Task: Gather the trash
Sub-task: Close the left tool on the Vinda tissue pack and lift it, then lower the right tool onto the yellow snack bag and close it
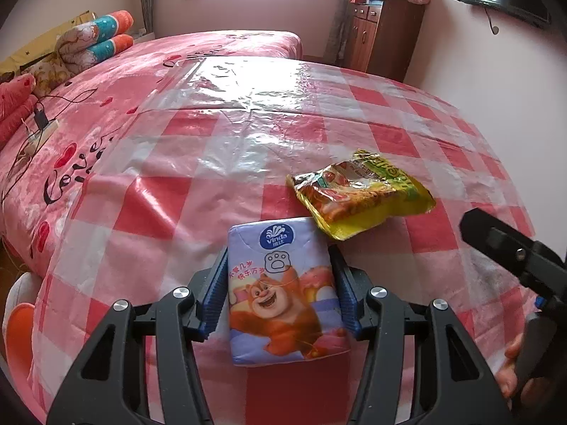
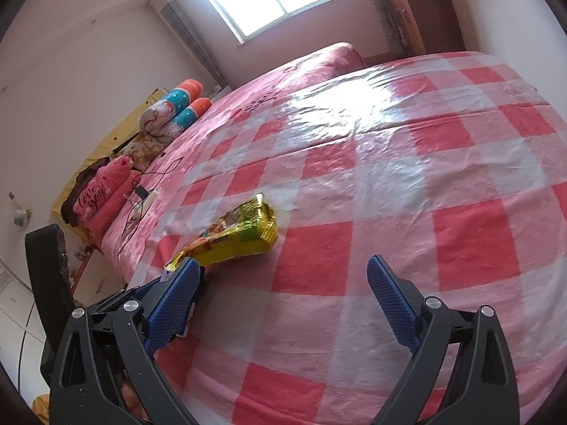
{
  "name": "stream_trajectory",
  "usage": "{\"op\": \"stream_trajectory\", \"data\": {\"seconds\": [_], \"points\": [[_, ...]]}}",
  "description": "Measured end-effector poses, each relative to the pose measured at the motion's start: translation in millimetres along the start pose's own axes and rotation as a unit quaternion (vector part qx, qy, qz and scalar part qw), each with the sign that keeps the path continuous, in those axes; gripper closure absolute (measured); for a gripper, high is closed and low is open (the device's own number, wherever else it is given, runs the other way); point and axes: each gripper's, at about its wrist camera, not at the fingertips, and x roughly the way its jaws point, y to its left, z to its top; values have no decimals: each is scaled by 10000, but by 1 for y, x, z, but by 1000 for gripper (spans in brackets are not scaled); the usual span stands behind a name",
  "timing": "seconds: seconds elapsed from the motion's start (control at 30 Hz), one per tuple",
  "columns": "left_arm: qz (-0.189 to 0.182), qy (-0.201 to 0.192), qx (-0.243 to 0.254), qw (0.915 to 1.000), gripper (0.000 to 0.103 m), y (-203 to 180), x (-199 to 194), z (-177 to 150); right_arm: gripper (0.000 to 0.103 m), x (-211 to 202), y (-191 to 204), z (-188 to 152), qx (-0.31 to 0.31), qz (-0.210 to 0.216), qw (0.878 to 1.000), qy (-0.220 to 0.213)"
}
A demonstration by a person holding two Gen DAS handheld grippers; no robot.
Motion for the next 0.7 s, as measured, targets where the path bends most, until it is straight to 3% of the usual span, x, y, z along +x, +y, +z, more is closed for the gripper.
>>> {"op": "stream_trajectory", "data": {"seconds": [0.1, 0.4, 0.7], "points": [[-22, -53, -33, 10000, 48, 9, -6, -1, 9, 4, 10, -1, -96, 77, 9999, 119], [-55, -66, -290, 9995, 48, 52, -14, -5, 9, 19, 38, 5, -502, -212, 9979, 364], [-130, -89, -465, 9988, 48, 82, -18, -11, 9, 56, 65, 19, -1307, -612, 9862, 811]]}}
